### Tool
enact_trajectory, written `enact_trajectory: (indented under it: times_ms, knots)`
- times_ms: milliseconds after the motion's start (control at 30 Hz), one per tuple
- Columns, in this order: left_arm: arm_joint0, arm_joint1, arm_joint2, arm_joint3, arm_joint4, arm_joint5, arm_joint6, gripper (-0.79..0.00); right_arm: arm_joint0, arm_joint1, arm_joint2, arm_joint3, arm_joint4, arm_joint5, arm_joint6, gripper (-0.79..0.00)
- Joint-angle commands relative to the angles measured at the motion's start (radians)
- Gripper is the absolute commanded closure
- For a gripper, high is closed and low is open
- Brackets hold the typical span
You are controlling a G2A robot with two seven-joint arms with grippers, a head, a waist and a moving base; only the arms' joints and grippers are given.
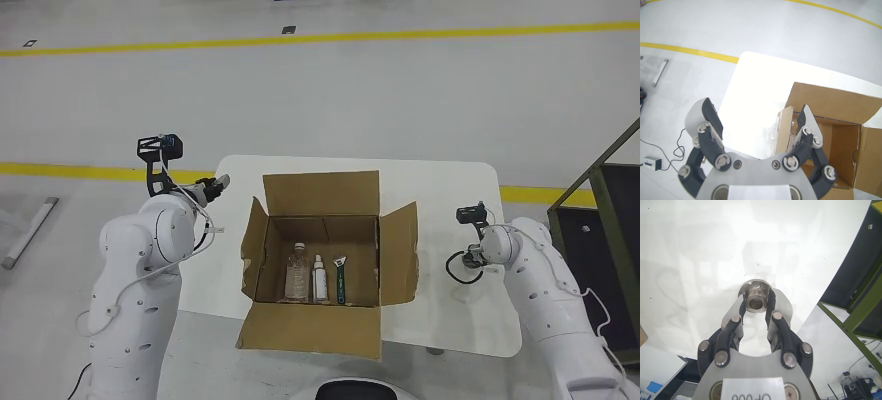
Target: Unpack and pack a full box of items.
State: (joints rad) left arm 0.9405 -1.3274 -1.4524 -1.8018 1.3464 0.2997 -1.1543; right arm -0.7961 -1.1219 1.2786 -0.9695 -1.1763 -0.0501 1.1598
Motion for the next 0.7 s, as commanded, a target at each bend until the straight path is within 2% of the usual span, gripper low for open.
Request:
enact_trajectory:
  times_ms: [0,367,433,500,533,667]
  knots:
    - [0.000,0.000,0.000,0.000,0.000,0.000,0.000,-0.785,0.002,-0.001,-0.005,0.005,0.001,0.001,-0.001,-0.299]
    - [0.000,0.000,0.000,0.000,0.000,0.000,0.000,-0.785,0.023,-0.009,-0.027,0.048,0.008,0.000,-0.006,-0.274]
    - [0.000,0.000,0.000,0.000,0.000,0.000,0.000,-0.785,0.028,-0.010,-0.030,0.054,0.009,0.000,-0.007,-0.212]
    - [0.000,0.000,0.000,0.000,0.000,0.000,0.000,-0.785,0.031,-0.010,-0.032,0.059,0.007,0.000,-0.008,-0.049]
    - [0.000,0.000,0.000,0.000,0.000,0.000,0.000,-0.785,0.034,-0.010,-0.032,0.060,0.006,0.001,-0.008,0.000]
    - [0.000,0.000,0.000,0.000,0.000,0.000,0.000,-0.785,0.041,-0.009,-0.029,0.051,0.005,0.001,-0.004,0.000]
